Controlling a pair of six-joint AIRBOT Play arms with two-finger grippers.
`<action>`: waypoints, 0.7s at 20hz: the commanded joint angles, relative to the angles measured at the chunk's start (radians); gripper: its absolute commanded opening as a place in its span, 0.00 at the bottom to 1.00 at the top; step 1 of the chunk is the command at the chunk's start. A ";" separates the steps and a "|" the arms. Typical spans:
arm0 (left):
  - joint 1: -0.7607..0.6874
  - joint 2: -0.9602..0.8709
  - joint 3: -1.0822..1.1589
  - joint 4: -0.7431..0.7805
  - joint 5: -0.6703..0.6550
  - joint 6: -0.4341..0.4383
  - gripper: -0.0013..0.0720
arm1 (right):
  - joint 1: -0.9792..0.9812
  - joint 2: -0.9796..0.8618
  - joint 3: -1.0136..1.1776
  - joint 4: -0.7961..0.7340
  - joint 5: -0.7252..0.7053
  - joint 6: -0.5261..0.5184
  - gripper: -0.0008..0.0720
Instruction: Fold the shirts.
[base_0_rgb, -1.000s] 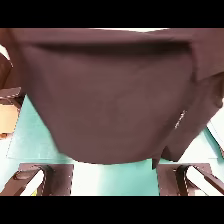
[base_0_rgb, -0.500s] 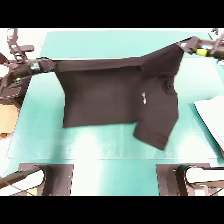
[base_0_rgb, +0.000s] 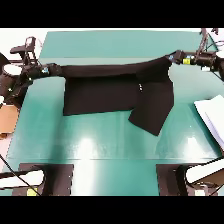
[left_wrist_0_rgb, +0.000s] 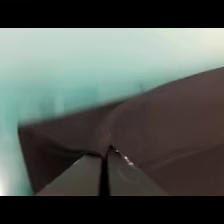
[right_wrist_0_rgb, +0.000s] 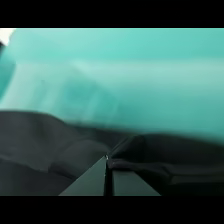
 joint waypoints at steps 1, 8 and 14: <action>-0.001 -0.032 -0.053 0.019 -0.013 0.014 0.05 | -0.009 -0.006 -0.118 -0.024 -0.005 -0.046 0.04; 0.000 -0.048 0.001 -0.035 0.126 0.050 0.05 | -0.008 -0.009 -0.048 -0.023 -0.106 -0.064 0.04; 0.000 -0.119 0.179 -0.090 0.184 0.086 0.05 | -0.008 -0.142 0.229 -0.021 -0.061 -0.045 0.04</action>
